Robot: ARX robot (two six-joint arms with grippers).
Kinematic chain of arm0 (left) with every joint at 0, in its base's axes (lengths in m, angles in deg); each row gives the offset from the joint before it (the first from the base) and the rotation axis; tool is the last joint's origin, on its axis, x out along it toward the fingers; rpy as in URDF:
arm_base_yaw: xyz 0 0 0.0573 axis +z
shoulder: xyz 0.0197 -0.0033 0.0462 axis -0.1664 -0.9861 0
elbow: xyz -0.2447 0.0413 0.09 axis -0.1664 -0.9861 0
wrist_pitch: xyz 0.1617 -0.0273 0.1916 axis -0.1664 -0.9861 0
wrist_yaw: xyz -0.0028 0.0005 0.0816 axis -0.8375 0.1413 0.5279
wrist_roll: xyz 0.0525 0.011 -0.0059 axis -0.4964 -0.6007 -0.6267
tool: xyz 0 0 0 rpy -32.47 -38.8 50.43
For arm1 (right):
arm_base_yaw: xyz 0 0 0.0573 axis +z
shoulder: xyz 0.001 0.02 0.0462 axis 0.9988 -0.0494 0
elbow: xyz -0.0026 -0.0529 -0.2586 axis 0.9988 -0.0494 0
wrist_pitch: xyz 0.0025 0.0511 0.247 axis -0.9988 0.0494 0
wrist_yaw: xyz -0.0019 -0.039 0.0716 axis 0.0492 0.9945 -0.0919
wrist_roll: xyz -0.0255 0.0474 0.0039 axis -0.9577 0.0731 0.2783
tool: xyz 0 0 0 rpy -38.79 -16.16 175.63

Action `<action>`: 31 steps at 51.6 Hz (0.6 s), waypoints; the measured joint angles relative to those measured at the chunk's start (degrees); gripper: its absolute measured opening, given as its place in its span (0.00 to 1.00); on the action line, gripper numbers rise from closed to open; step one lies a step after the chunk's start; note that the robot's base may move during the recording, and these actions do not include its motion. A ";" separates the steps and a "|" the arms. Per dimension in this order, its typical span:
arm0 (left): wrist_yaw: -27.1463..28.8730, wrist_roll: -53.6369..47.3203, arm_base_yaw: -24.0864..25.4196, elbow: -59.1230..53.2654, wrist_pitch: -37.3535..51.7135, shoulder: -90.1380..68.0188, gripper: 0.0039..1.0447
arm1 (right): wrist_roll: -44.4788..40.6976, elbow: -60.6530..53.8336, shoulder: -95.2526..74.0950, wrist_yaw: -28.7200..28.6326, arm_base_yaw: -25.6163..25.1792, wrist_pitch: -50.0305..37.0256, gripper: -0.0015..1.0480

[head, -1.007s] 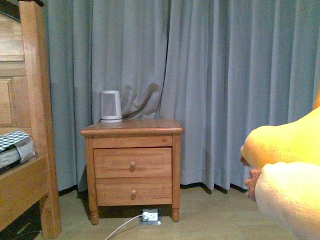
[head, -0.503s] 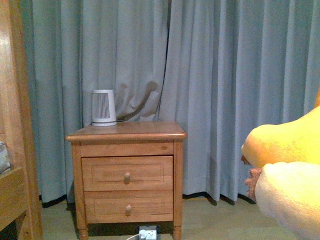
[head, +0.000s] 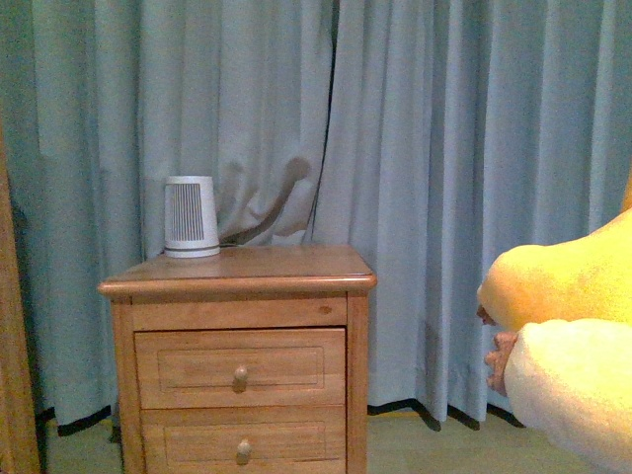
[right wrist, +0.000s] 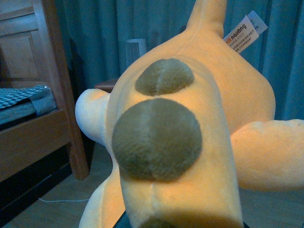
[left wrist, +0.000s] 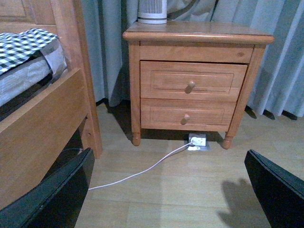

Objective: Put away toys

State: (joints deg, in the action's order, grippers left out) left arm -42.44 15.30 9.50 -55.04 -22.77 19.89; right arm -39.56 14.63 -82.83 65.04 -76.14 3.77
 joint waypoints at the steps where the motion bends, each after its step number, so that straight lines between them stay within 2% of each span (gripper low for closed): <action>1: 0.00 0.00 0.00 -0.02 0.00 0.00 0.94 | -0.02 0.00 0.00 0.00 0.00 0.00 0.07; 31: 0.00 0.00 0.07 -0.02 0.00 0.00 0.94 | -0.02 0.00 0.02 0.00 0.00 0.00 0.07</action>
State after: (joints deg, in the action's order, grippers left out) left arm -42.44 15.30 9.57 -55.06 -22.77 19.89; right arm -39.58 14.63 -82.81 65.04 -76.14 3.77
